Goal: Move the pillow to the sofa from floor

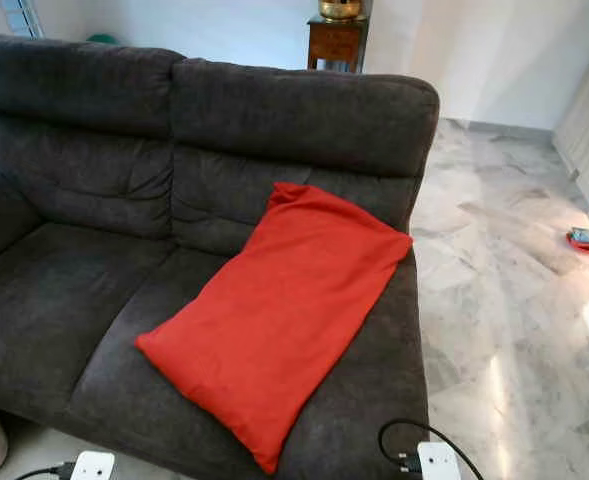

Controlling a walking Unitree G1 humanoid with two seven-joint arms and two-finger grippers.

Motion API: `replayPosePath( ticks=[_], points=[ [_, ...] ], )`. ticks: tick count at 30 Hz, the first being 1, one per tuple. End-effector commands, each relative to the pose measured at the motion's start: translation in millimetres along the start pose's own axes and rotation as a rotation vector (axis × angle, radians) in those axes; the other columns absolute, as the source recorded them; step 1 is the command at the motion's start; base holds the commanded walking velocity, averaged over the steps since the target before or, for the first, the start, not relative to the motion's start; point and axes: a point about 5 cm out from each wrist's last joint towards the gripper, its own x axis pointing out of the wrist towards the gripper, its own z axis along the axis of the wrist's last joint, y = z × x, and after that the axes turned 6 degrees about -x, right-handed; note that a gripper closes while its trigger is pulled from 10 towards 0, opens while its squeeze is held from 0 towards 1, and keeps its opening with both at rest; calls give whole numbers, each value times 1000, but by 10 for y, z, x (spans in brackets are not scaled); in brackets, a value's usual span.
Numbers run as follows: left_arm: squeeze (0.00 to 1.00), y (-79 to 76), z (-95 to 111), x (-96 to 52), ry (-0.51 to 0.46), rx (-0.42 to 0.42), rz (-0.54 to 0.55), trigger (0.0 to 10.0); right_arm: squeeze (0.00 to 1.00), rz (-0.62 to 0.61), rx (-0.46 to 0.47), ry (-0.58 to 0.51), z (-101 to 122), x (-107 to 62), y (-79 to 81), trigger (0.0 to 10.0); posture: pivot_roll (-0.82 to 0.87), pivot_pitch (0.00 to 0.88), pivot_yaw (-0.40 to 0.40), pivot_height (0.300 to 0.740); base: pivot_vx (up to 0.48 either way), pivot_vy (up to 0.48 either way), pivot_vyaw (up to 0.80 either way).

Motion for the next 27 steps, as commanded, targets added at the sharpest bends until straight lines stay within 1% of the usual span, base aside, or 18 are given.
replayPosePath(
  ticks=[1, 8, 12, 13, 19, 27],
  points=[
    [0, 15, 7, 7, 4, -2, 7, 10000, 0, -17, 17, -2, 24, 4, -22, 10000, 23, 40, -22, 740, 0, 247, 0],
    [0, 19, -38, -2, 29, -5, 10, 10000, 0, -43, 15, 3, 20, 3, -64, 10000, 27, 23, -26, 740, 0, 271, 0],
    [0, 17, -53, -4, 39, -4, 9, 10000, 0, -35, 11, 6, 16, 3, -63, 10000, 26, 17, -25, 740, 0, 335, 0],
    [0, 12, -66, -8, 46, -2, 8, 10000, 0, -32, 1, 11, 13, 3, -57, 10000, 24, 14, -24, 740, 0, -386, 0],
    [0, 1, -114, -25, 65, 2, 2, 10000, 0, -27, -2, 9, 27, 7, -27, 10000, 23, 0, -22, 740, 0, 0, 0],
    [0, 20, -118, -25, 68, -1, 6, 10000, 0, -22, 3, 2, 55, 12, 0, 10000, 25, 3, -25, 740, 0, 69, 0]
  ],
)
